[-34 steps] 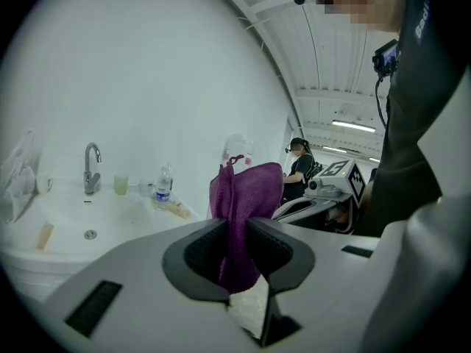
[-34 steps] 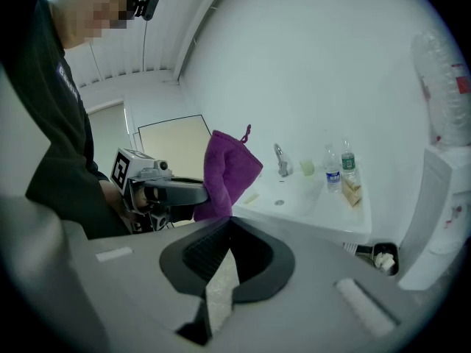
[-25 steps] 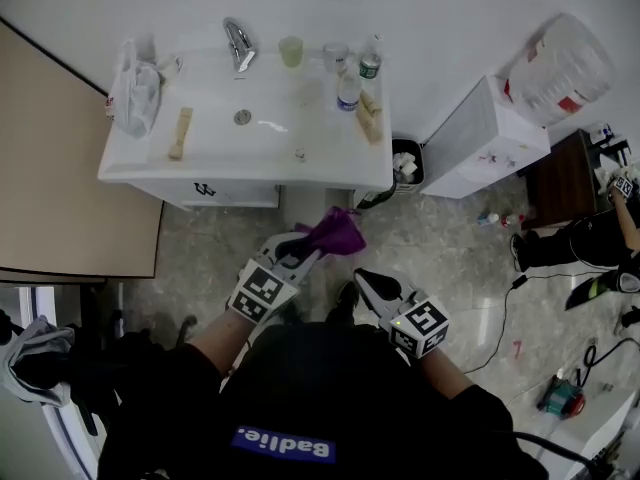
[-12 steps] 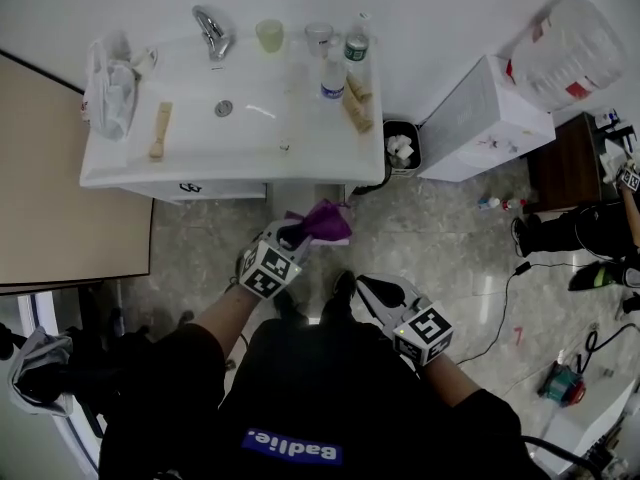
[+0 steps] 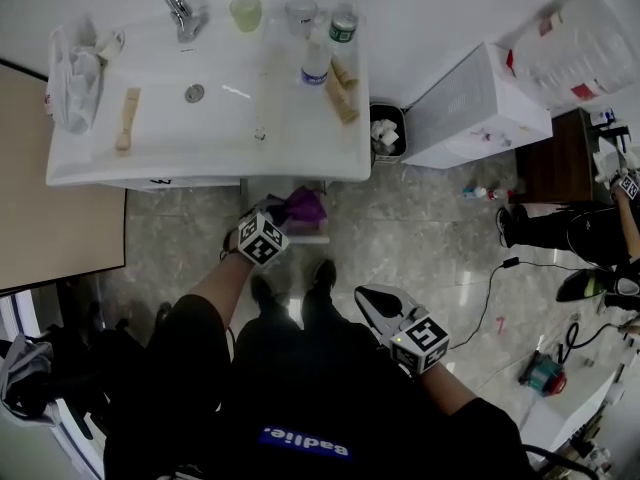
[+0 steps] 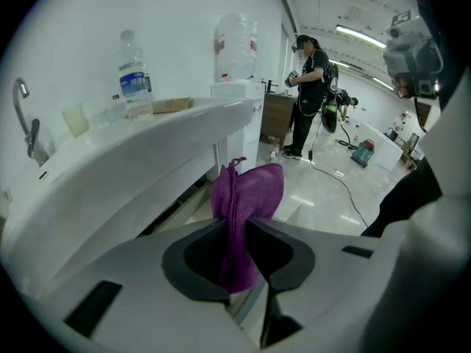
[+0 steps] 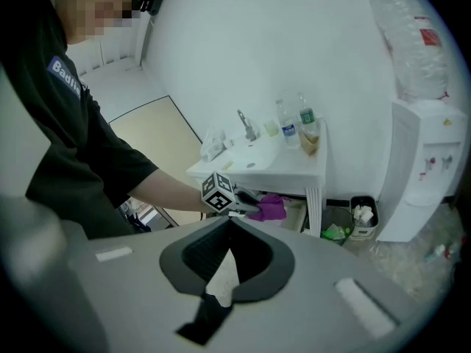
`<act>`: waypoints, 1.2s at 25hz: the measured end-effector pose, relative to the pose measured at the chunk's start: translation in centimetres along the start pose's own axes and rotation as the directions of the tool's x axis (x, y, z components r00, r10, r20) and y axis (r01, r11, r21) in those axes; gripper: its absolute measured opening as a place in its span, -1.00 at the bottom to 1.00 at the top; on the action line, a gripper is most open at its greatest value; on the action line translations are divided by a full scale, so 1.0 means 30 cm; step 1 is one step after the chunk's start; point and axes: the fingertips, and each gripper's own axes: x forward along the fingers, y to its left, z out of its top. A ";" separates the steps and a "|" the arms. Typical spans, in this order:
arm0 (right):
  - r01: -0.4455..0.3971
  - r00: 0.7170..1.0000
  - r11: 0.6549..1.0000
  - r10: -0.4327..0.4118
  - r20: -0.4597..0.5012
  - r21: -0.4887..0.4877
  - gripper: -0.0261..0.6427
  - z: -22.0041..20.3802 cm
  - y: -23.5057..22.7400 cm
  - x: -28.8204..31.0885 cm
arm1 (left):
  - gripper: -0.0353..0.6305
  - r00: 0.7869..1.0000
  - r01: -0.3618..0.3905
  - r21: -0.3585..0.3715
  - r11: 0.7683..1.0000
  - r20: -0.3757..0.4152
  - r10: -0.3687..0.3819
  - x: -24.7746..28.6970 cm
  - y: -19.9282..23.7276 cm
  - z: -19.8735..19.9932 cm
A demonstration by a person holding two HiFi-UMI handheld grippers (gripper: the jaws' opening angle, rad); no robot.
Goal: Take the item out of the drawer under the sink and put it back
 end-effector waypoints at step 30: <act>0.058 0.994 0.986 -0.043 -0.097 0.158 -0.92 -0.180 -0.194 0.068 | -0.64 0.959 0.097 0.139 0.986 -0.278 -0.055 0.456 0.100 -0.256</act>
